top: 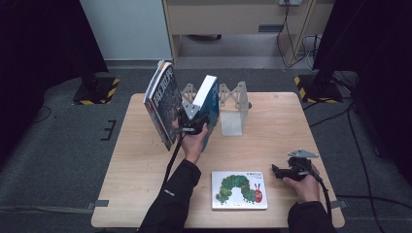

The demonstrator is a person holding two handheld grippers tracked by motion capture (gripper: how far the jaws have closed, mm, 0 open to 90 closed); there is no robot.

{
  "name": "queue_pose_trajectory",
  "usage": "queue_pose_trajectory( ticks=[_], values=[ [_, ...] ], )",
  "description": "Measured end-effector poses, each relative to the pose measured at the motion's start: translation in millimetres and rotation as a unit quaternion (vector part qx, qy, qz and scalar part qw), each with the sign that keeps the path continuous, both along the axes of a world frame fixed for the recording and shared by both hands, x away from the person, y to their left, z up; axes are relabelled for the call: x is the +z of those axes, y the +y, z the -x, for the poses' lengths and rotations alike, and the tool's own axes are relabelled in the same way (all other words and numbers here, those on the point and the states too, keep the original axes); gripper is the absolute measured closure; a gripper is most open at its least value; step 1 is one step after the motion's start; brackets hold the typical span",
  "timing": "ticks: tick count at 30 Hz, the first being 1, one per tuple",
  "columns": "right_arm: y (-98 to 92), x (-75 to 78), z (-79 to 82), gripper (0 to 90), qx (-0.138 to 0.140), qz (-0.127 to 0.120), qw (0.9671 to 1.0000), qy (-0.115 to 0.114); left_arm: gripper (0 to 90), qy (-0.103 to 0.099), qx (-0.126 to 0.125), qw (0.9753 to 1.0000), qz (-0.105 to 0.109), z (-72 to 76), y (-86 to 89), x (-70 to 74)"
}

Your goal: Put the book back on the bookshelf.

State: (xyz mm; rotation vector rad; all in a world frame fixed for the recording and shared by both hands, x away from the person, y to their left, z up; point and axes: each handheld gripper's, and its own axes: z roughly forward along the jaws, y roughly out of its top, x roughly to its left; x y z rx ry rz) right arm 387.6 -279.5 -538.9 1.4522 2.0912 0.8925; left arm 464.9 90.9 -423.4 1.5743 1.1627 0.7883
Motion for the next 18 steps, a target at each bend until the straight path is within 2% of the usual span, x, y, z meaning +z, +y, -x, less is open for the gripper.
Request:
queue_pose_trajectory(
  ticks=[4,8,10,11,18],
  values=[
    [-0.1,0.1,0.0,7.9,0.001,0.001,1.0,0.0,55.3,0.004,-0.016,0.9998,0.014,8.7,8.2,-5.0],
    [-0.2,0.0,-0.1,8.0,0.002,0.003,1.0,-0.001,56.2,0.003,-0.021,0.9997,0.013,13.9,10.4,-6.6],
    [0.1,-0.1,0.1,8.0,0.0,0.002,1.0,-0.002,58.8,0.005,-0.016,0.9998,0.011,13.8,9.3,-6.2],
    [0.3,-0.1,0.1,8.0,-0.001,0.003,1.0,-0.002,59.5,0.008,-0.011,0.9999,0.003,13.3,6.5,-4.5],
    [0.1,0.0,0.0,8.0,0.0,0.002,1.0,-0.001,60.2,0.001,-0.002,1.0,-0.003,13.0,-1.3,-5.7]
  ],
)
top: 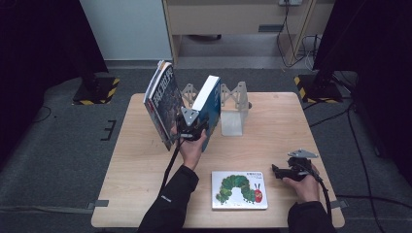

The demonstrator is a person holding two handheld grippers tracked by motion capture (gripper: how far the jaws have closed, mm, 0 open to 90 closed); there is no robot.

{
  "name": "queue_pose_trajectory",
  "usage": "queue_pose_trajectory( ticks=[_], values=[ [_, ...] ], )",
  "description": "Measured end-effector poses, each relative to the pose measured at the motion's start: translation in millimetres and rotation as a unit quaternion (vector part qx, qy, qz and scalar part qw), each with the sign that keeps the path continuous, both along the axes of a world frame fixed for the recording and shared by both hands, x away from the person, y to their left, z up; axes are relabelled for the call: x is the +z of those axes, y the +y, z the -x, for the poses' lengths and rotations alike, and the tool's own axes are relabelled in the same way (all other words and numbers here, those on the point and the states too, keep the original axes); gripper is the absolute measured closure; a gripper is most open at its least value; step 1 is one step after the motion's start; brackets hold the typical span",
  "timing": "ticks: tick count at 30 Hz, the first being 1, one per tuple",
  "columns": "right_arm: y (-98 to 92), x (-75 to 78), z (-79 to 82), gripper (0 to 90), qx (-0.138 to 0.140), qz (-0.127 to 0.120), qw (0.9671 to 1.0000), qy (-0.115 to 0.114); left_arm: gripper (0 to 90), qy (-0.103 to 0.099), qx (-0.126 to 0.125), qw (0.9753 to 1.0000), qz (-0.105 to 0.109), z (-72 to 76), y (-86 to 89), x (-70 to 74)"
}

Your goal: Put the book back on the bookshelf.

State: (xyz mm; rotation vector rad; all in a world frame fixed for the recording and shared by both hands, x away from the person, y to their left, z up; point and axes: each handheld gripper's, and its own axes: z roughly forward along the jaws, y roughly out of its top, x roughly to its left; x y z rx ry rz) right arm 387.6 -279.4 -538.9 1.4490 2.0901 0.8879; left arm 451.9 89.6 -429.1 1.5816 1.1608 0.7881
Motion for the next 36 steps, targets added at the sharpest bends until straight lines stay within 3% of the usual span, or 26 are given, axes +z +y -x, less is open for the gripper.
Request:
queue_pose_trajectory(
  ticks=[7,16,22,29,36],
  values=[
    [-0.1,0.0,-0.1,7.9,0.0,0.0,1.0,0.0,60.4,-0.001,0.023,0.9997,-0.004,-6.8,-5.8,0.0],
    [0.3,0.0,-0.2,7.8,-0.001,-0.002,1.0,0.001,60.2,0.004,0.028,0.9996,0.0,-19.0,-8.4,0.7],
    [0.3,-0.1,-0.2,7.7,0.0,-0.002,1.0,0.001,57.4,0.002,0.007,0.9999,0.01,-21.6,-3.5,-1.6],
    [0.3,0.0,-0.1,7.7,0.0,-0.001,1.0,0.001,55.0,0.009,-0.025,0.9993,0.027,-4.6,8.6,-12.6],
    [0.4,0.0,-0.1,7.7,-0.001,-0.001,1.0,0.001,58.8,0.018,-0.009,0.9996,0.021,-7.5,4.4,-9.0]
  ],
)
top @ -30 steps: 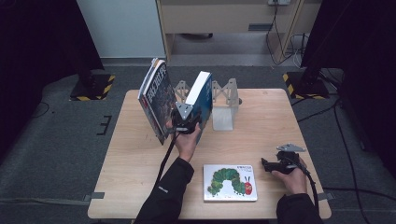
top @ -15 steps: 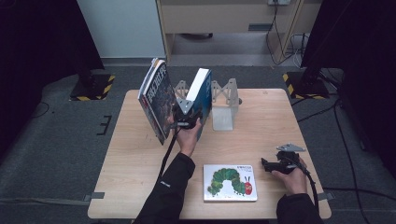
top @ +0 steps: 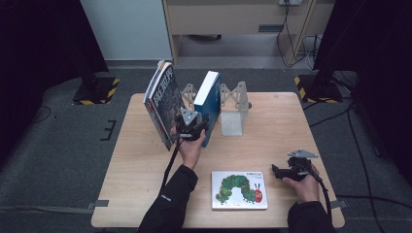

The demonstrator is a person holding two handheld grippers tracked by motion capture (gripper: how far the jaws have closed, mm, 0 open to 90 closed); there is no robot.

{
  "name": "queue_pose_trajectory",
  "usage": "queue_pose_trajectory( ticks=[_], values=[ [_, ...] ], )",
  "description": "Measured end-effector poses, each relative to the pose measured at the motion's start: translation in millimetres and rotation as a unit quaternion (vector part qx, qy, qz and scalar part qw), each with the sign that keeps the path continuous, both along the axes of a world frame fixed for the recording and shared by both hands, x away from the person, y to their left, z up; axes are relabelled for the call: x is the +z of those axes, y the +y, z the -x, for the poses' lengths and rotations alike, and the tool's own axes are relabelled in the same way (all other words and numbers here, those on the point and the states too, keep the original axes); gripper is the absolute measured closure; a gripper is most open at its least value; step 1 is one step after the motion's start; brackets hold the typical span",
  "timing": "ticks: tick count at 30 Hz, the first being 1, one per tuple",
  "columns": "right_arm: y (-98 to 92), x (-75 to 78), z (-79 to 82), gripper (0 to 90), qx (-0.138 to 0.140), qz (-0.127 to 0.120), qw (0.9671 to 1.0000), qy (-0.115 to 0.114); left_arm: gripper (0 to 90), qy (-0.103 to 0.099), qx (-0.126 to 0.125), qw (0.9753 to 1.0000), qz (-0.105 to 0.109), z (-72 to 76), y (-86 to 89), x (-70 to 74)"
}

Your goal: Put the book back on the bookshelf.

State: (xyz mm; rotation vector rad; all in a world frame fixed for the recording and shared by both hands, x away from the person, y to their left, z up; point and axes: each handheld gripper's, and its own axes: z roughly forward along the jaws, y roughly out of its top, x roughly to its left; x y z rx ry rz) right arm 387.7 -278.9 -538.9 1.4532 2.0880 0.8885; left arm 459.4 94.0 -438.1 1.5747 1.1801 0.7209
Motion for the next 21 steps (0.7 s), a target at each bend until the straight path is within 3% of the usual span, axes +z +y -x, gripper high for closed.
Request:
queue_pose_trajectory(
  ticks=[10,18,21],
  values=[
    [-0.2,0.0,-0.2,7.6,0.001,0.001,1.0,0.0,58.9,0.011,0.029,0.9995,-0.004,-16.6,-12.5,2.8],
    [-0.1,0.0,-0.1,7.6,0.001,0.001,1.0,0.0,55.7,0.007,0.004,1.0,0.004,-21.1,-12.9,1.3],
    [0.1,0.0,0.0,7.6,0.0,0.0,1.0,0.0,54.2,0.003,-0.015,0.9999,0.005,-15.2,-7.8,-0.2]
  ],
)
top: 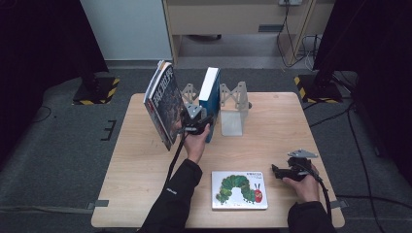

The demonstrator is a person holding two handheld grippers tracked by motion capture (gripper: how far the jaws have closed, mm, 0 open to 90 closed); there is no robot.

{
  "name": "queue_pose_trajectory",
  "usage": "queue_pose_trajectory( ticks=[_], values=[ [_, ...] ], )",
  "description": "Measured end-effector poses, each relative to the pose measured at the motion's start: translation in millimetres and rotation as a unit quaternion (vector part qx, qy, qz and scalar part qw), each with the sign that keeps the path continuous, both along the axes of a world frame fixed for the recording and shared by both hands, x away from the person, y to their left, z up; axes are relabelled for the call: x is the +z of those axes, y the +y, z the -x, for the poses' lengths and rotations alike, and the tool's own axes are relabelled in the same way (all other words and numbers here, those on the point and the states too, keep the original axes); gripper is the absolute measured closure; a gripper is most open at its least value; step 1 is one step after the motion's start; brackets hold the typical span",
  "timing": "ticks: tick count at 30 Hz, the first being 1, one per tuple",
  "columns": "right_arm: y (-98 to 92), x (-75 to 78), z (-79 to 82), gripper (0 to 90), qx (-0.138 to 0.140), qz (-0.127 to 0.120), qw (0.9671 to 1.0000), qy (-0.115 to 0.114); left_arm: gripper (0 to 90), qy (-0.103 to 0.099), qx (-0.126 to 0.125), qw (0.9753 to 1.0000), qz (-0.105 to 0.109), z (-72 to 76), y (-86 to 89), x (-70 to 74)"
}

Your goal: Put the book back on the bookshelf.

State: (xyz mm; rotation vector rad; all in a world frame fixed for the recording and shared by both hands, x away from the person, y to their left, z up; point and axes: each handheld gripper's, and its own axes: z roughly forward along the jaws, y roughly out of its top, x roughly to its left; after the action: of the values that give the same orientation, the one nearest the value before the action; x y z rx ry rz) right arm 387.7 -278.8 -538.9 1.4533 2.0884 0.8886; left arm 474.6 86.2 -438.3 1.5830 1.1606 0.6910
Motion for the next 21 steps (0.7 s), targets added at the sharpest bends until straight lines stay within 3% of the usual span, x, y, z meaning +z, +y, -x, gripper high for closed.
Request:
queue_pose_trajectory(
  ticks=[3,4,5,12,21],
  values=[
    [0.0,0.0,0.0,7.6,0.0,0.0,1.0,0.0,52.4,-0.003,-0.015,0.9999,0.005,10.4,6.6,-3.4],
    [0.0,0.0,0.0,7.6,0.0,0.0,1.0,0.0,53.2,0.005,-0.015,0.9999,0.003,12.4,7.6,-5.3],
    [0.1,0.0,0.1,7.7,0.0,0.0,1.0,0.0,56.5,0.006,-0.013,0.9999,0.001,11.7,7.8,-5.6],
    [0.5,-0.1,0.1,7.6,0.0,0.0,1.0,-0.001,57.5,0.026,-0.012,0.9996,-0.002,9.5,-0.2,-0.2],
    [0.4,0.0,0.1,7.5,0.001,0.0,1.0,0.001,56.7,0.028,-0.019,0.9994,-0.002,7.2,-13.4,1.7]
  ],
)
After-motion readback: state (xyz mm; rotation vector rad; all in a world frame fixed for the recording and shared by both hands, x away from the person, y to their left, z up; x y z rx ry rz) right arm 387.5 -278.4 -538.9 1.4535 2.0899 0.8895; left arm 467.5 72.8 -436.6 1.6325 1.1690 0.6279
